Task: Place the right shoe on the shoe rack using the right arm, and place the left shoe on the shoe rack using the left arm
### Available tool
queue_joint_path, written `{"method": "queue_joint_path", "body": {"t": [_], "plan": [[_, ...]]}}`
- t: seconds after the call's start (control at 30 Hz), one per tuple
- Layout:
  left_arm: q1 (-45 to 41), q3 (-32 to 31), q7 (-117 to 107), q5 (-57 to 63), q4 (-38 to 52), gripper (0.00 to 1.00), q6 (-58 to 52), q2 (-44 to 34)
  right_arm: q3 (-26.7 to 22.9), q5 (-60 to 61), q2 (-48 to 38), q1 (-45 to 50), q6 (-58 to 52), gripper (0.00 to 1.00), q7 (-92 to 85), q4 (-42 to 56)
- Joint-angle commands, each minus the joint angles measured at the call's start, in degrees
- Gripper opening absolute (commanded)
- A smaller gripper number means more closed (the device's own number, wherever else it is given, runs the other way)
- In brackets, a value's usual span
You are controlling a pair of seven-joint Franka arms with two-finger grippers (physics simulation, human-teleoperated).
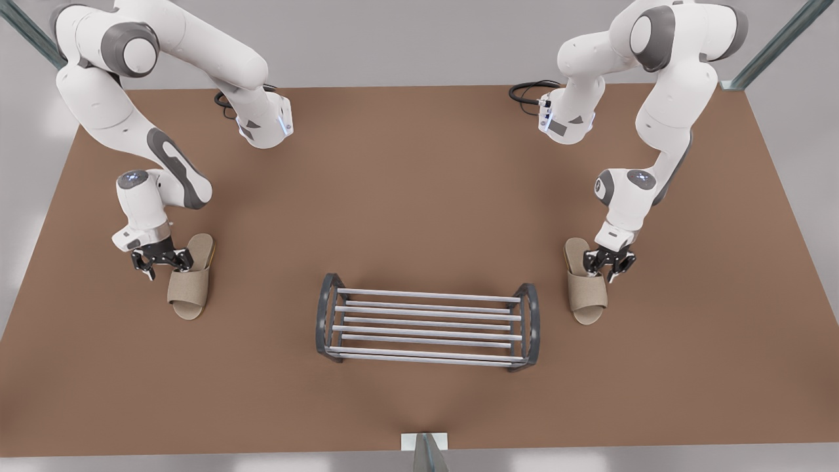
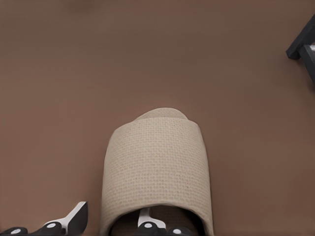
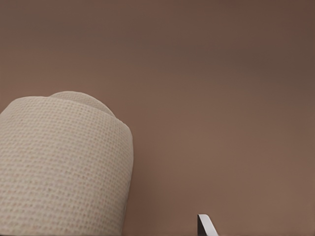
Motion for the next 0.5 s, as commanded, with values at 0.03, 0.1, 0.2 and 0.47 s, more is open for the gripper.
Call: {"method": "queue_joint_path", "body": {"t": [0.03,0.1,0.2,0.47], "plan": [[0.0,0.0,0.6,0.0,0.1,0.52,0.0,-0.1,0.1,-0.1,0.2,-0.1,0.0,1.00,-0.2,0.1],[0.1,0.0,0.6,-0.1,0.1,0.47,0.0,-0.1,-0.1,0.0,0.2,-0.1,0.0,0.89,-0.2,0.1],[0.1,0.0,0.5,-0.1,0.1,0.41,0.0,-0.1,0.1,0.1,0.3,-0.1,0.0,0.72,-0.2,0.1],[0.3,0.0,0.6,-0.1,0.9,0.31,0.0,-0.4,0.3,0.3,0.1,-1.1,0.0,0.47,0.2,0.1]]}}
